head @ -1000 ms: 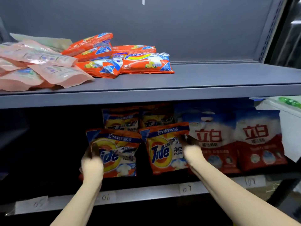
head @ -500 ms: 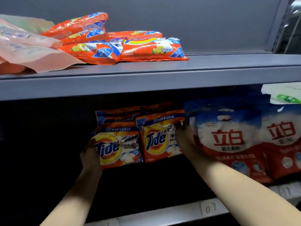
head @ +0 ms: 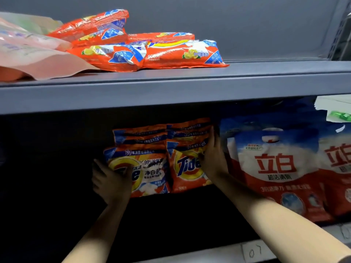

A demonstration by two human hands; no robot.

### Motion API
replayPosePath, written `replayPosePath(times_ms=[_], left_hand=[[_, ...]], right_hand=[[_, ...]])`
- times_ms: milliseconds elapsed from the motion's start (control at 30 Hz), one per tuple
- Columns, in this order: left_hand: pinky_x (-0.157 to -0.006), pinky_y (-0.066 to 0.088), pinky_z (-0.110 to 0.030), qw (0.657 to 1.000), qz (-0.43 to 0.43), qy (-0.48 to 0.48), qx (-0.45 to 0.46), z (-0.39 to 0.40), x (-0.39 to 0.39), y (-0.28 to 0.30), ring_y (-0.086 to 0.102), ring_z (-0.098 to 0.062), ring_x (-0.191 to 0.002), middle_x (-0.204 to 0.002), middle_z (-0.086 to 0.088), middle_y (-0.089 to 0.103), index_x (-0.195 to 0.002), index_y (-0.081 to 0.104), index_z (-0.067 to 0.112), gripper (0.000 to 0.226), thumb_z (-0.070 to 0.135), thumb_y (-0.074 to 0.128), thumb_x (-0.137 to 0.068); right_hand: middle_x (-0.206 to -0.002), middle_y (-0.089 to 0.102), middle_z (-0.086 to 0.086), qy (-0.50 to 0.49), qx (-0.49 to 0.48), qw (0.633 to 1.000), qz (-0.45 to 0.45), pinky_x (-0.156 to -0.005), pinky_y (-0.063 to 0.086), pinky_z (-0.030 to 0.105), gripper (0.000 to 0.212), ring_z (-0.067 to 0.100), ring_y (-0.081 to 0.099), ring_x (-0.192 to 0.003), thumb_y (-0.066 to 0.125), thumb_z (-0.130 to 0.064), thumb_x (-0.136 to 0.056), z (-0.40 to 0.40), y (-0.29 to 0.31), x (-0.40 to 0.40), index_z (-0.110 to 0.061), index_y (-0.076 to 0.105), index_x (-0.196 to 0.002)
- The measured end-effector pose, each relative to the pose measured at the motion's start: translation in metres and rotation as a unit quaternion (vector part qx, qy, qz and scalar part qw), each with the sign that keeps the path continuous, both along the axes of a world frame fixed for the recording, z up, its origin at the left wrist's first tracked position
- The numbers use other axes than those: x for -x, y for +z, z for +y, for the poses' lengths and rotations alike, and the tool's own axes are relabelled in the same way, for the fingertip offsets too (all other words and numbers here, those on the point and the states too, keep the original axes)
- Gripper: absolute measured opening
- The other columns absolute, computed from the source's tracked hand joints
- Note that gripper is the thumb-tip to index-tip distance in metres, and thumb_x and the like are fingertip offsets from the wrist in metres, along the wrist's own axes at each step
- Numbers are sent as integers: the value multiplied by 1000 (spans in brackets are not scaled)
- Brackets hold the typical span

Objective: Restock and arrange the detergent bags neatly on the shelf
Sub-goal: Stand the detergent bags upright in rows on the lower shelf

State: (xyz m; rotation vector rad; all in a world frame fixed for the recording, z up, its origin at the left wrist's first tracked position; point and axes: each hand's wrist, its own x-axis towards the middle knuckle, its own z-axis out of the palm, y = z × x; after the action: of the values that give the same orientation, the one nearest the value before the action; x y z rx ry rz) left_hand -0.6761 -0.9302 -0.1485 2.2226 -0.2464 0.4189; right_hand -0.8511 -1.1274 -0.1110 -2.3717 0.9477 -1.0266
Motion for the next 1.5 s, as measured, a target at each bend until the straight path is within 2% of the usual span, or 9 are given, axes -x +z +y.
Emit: replayPosePath(times_ms=[100,167,367,600,700,867,1067,1367,1500], left_hand=[[-90,39,-62,963,-207,-95,-145,0,24,-11,42,-49,-120,-139,-24,40,-133,43,10,68,45,66,-79],[-95,35,-63,935,-193,-193,-226,-9,35,-22,37,-43,-129,-146,-14,38,-134,45,22,61,48,61,-81],[-98,18,-68,873,-176,-296,-345,-16,26,-54,8,-37,-141,-157,-7,12,-151,8,30,69,65,7,-92],[-100,-17,-66,874,-149,-321,-333,-34,26,-43,-34,-34,-136,-147,14,-40,-132,-33,54,83,62,38,-90],[-106,-10,-67,857,-116,-323,-385,-30,34,-32,-36,-36,-134,-144,5,-44,-123,-44,52,85,63,34,-92],[-115,2,-56,851,-36,-365,-376,-15,56,-5,-19,-31,-143,-158,0,-16,-149,-1,40,70,53,40,-94],[-113,25,-34,883,-65,-340,-316,1,86,30,29,-19,-138,-149,1,36,-141,39,26,48,39,45,-95],[-104,37,-30,916,-58,-281,-281,31,150,68,45,-18,-124,-136,2,50,-136,46,25,42,38,43,-95],[-83,48,-28,936,-66,-220,-266,56,194,96,59,-15,-90,-98,3,61,-107,60,19,30,39,43,-93]], right_hand=[[-151,29,8,-21,130,985,112,-112,27,42,72,26,26,-140,66,-26,-84,27,-3,13,-17,29,-145],[-149,31,6,-31,112,977,176,-107,31,43,58,28,28,-137,57,-33,-89,41,-11,23,-22,34,-141],[-160,-6,2,25,-16,965,260,-116,14,49,78,34,1,-146,47,-40,-96,41,-52,43,-35,-8,-151],[-152,-33,-7,139,-36,970,197,-117,3,48,76,20,-26,-140,47,-41,-96,11,-78,43,-46,-12,-144],[-153,-30,-9,145,-61,969,192,-119,8,52,73,23,-19,-145,46,-33,-98,10,-76,42,-50,-8,-144],[-160,4,-1,121,-101,963,219,-118,18,48,64,24,10,-147,49,-29,-97,16,-49,46,-37,15,-150],[-143,44,0,97,-100,971,195,-109,36,47,45,24,40,-133,54,-28,-91,32,-19,60,-34,42,-135],[-139,50,-2,138,-90,970,178,-101,45,40,49,21,51,-123,57,-27,-91,56,37,108,-29,41,-138],[-120,63,5,144,-37,976,158,-86,53,37,40,24,62,-103,55,-34,-88,78,69,145,-24,52,-127]])
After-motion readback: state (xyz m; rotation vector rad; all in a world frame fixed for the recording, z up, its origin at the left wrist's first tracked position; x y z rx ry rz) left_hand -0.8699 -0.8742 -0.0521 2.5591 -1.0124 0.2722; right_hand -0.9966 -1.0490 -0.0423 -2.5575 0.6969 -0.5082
